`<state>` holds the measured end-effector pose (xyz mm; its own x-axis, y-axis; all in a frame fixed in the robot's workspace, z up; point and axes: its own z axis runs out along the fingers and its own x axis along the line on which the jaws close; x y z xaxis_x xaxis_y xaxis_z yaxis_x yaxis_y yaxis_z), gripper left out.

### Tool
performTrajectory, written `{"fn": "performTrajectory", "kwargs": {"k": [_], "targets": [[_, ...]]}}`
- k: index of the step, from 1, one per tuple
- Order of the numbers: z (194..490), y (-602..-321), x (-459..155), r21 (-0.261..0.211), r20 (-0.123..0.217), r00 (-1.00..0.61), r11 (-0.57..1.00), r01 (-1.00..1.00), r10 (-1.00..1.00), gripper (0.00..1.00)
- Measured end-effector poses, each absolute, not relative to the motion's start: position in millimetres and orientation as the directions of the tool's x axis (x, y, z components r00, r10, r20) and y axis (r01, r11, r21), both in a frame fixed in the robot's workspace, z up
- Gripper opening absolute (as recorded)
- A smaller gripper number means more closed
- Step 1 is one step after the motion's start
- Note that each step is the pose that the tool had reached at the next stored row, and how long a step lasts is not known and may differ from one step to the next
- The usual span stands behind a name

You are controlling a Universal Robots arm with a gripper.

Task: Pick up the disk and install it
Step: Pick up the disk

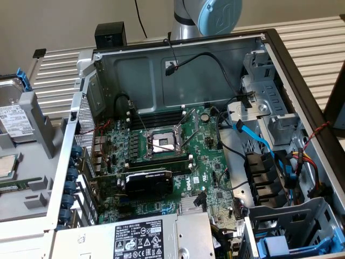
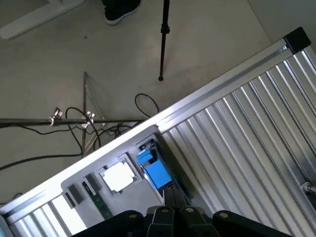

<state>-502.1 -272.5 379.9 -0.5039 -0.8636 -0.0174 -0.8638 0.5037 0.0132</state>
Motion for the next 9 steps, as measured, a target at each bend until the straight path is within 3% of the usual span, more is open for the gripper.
{"fn": "performTrajectory", "kwargs": {"k": [9], "targets": [[379.8, -272.5, -502.1, 0.014, -0.017, -0.356, 0.355, -0.935, -0.934, 0.11]]}}
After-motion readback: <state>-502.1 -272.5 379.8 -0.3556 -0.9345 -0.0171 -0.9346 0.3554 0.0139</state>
